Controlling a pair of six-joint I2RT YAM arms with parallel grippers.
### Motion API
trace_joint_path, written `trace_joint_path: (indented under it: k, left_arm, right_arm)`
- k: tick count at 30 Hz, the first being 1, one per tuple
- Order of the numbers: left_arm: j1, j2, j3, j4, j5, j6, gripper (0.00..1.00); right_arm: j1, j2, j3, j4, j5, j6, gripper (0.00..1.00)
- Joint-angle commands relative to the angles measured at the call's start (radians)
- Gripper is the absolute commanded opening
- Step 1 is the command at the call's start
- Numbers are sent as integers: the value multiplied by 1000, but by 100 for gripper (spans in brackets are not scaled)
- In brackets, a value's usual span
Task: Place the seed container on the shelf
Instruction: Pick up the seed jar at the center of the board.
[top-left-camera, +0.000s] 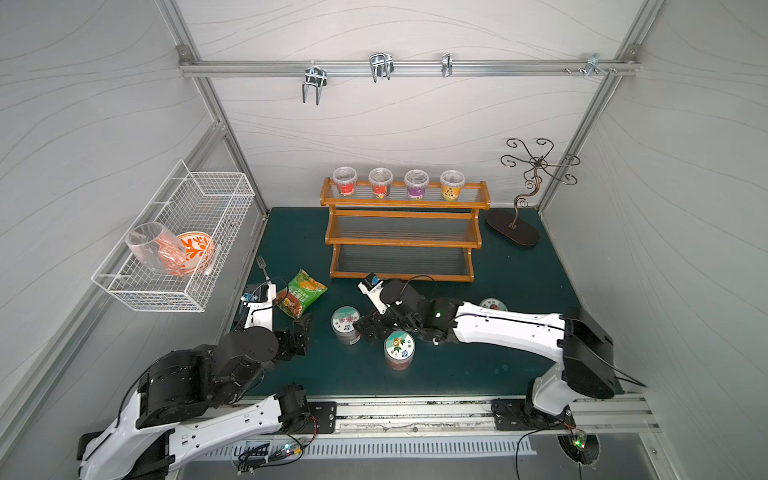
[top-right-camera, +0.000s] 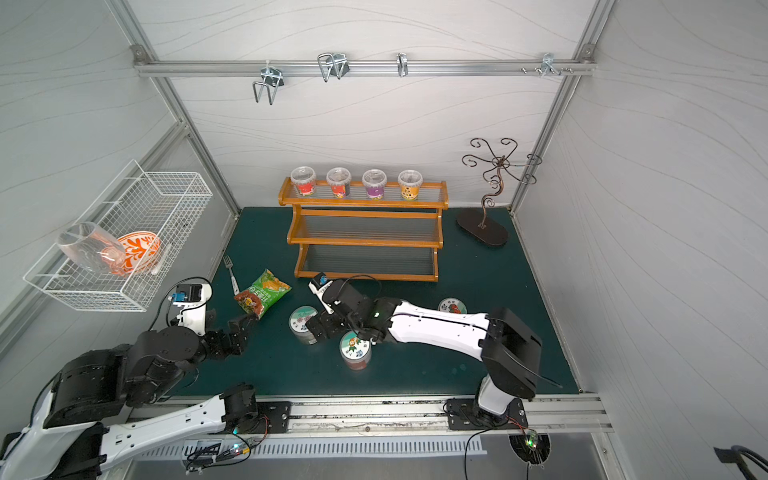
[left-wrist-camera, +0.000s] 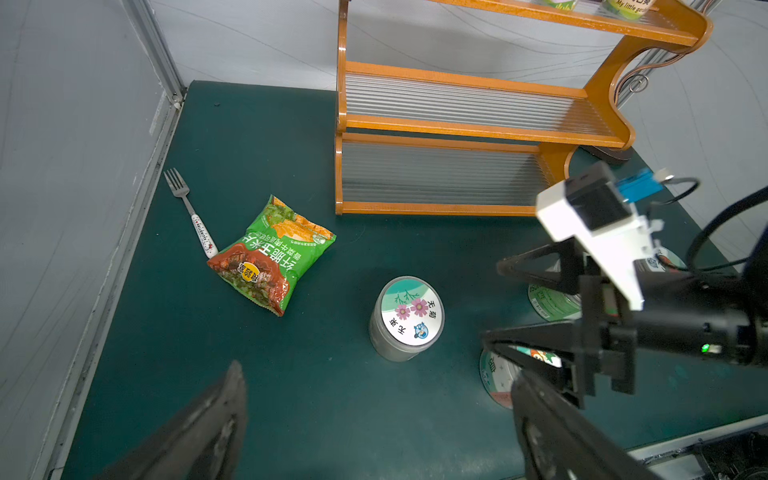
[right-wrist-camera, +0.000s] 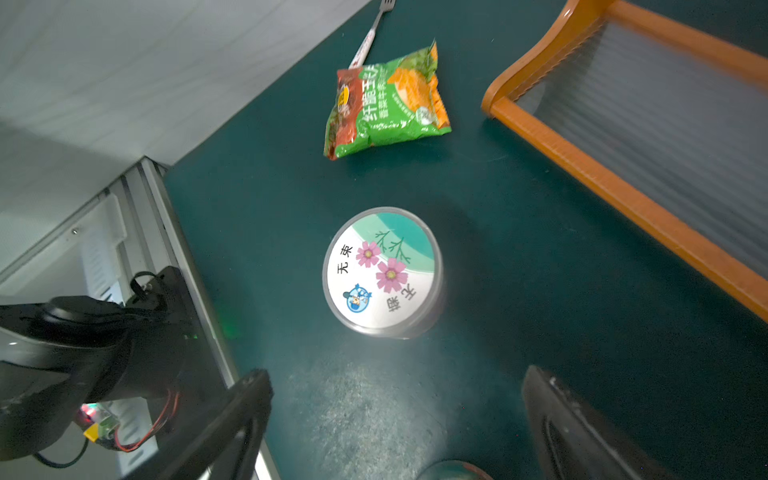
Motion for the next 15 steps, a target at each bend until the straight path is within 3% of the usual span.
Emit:
trace_joint_path:
  k: [1,15]
  left_arm:
    - [4,-14,33,-8,-24,-13,100]
    - [2,4,12,35,-27,21,100]
  right_arm:
    - [27,61,52,22,35,-11,99]
    - [55,241,171,-29,83,-48,99]
